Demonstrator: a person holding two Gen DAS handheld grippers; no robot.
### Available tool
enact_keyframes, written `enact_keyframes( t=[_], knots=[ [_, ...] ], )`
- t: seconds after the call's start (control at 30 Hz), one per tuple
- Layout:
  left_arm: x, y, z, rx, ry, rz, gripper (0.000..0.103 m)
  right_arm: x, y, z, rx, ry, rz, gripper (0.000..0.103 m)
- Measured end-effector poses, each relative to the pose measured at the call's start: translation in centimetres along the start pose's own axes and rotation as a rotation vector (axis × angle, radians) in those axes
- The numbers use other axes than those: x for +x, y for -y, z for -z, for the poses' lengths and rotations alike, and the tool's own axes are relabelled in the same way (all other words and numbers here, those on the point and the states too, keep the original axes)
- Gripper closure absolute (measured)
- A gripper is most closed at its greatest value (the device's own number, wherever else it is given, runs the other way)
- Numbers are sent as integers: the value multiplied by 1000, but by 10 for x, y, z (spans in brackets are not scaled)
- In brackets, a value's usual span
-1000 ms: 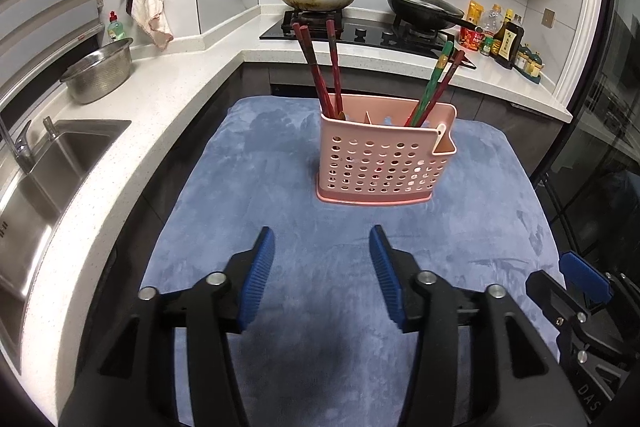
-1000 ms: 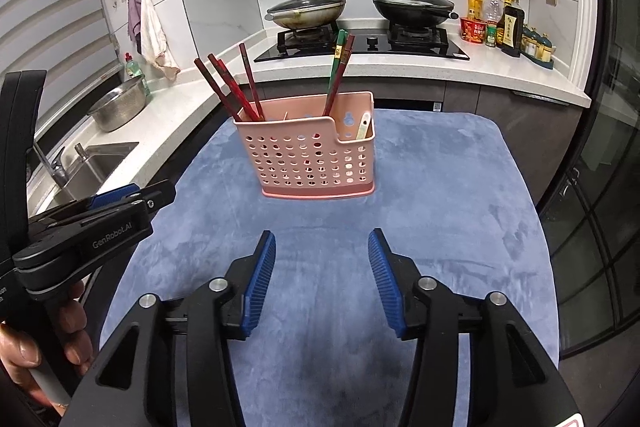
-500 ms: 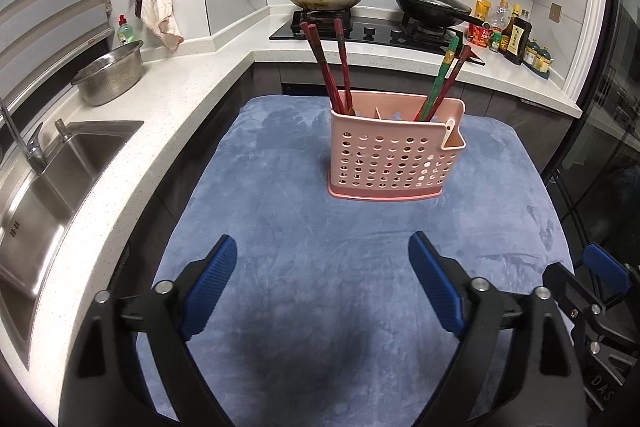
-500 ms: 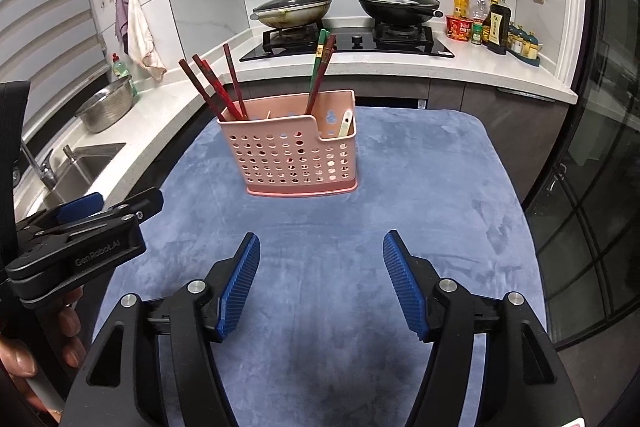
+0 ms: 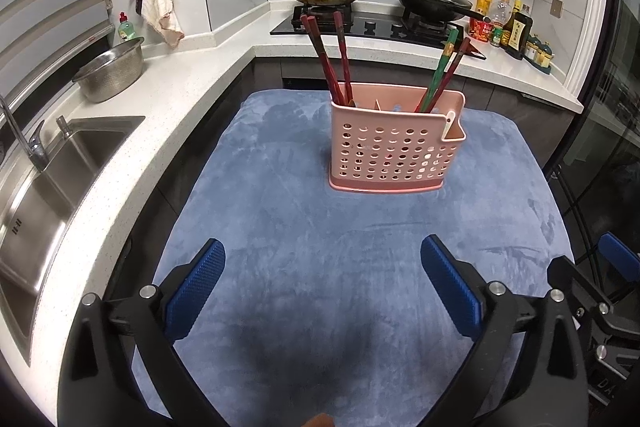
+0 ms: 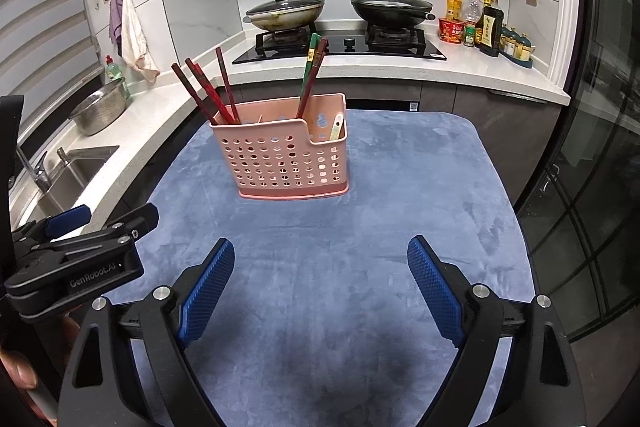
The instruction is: Organize utensils
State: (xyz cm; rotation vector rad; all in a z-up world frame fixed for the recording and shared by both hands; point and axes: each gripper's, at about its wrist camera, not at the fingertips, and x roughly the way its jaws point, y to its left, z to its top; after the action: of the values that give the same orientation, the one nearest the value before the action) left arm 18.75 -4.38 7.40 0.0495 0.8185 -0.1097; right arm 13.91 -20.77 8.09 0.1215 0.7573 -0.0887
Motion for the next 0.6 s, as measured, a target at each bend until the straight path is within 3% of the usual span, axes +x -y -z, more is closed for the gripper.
enact_keyframes(
  t=[0.07, 0.1, 0.6],
  knots=[
    [1, 0, 1, -1, -6, -5, 8, 1, -1, 1, -4, -5, 6, 14],
    [2, 0, 1, -2, -9, -6, 8, 2, -2, 1, -5, -7, 4, 5],
    [3, -1, 3, 7, -20, -26, 8, 3, -5, 1, -3, -12, 6, 7]
  ],
)
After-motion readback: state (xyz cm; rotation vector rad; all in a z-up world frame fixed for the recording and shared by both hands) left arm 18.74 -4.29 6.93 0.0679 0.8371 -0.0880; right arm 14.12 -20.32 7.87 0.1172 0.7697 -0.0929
